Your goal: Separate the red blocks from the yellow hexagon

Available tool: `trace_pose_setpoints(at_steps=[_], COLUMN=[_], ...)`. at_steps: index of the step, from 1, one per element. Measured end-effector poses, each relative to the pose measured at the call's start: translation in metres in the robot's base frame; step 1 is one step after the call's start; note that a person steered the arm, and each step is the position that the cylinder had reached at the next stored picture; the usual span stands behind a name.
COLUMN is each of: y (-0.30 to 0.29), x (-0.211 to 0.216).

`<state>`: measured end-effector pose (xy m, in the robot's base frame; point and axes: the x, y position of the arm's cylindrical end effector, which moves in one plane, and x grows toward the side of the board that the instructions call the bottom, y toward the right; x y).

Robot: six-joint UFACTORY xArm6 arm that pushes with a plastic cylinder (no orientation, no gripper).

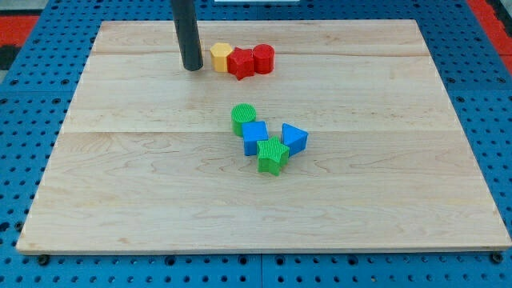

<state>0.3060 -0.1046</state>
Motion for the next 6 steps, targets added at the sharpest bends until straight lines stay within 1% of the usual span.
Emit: trace_pose_setpoints(at_steps=[1,2,3,4,5,6], y=[0.003,-0.005,-0.025,-0.029,-0.029,-0.029], x=[0.029,0.047,0.033,0.030,0.006,0.000])
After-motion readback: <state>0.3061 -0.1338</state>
